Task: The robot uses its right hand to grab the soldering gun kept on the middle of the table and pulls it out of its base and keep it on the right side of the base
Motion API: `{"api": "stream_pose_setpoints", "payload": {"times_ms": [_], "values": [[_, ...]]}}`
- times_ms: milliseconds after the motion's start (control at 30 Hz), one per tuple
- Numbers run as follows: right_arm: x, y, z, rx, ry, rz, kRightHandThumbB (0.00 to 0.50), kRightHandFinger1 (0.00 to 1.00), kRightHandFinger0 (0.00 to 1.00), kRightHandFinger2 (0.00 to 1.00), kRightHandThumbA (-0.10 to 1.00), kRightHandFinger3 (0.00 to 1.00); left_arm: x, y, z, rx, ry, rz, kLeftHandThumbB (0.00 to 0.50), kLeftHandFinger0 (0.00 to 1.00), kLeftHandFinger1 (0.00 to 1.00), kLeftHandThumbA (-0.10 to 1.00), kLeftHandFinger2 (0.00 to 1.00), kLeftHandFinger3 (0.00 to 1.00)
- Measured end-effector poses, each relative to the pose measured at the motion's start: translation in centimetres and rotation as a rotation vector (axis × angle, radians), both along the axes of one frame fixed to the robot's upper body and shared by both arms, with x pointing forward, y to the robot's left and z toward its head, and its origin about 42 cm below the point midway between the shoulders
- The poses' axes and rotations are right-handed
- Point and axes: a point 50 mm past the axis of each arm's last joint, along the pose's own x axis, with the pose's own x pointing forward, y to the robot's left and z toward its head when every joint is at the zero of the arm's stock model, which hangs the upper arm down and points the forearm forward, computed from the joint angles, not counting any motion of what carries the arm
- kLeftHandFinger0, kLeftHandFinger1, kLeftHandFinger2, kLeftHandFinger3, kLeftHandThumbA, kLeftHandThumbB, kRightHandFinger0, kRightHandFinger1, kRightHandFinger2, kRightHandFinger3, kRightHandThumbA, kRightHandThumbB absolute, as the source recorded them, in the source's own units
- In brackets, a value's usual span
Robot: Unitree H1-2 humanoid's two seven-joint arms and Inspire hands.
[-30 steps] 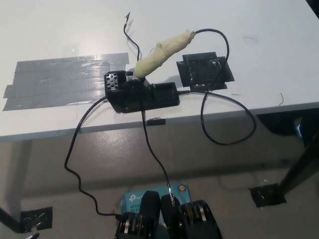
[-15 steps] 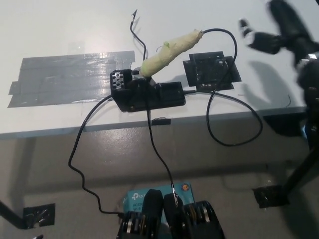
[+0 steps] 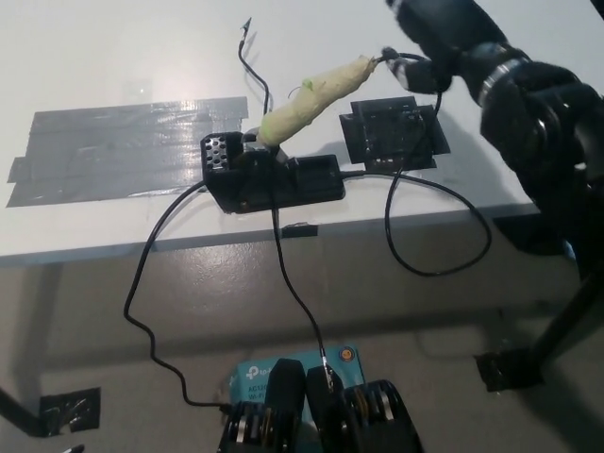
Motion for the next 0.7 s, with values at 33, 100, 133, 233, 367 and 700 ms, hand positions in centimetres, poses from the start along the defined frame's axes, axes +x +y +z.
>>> {"api": "stream_pose_setpoints", "payload": {"times_ms": [33,100,133,233,367,700], "values": [[0.0,0.4,0.1,-0.025,-0.013,0.016,0.275,1.0,1.0,1.0,0.37,1.0,0.0,0.0,0.0,0.001,0.001,-0.001,0.167,0.86,0.79,0.62,1.0,1.0],[-0.1,1.2,0.1,-0.077,-0.036,0.049,0.283,1.0,1.0,1.0,0.37,1.0,0.0,-0.1,0.1,0.002,0.003,-0.002,0.178,0.85,0.77,0.62,0.99,1.0],[-0.1,1.3,0.1,-0.087,-0.04,0.057,0.284,1.0,1.0,1.0,0.36,1.0,0.0,-0.1,0.1,0.002,0.003,-0.002,0.183,0.86,0.77,0.62,0.98,1.0],[-0.4,2.7,-0.2,-0.134,-0.059,0.111,0.281,1.0,1.0,1.0,0.33,1.0,0.0,-0.1,0.1,0.003,0.008,-0.002,0.162,0.89,0.8,0.61,1.0,1.0],[-1.0,4.4,-1.0,-0.177,-0.068,0.175,0.254,1.0,1.0,1.0,0.27,1.0,0.0,-0.3,0.3,0.004,0.006,-0.007,0.145,0.97,0.84,0.62,1.0,1.0],[-0.3,5.2,-3.2,-0.31,-0.014,0.178,0.244,1.0,1.0,1.0,0.21,1.0,0.2,-0.4,0.4,0.0,0.019,-0.024,0.034,0.91,0.85,0.34,1.0,1.0]]}}
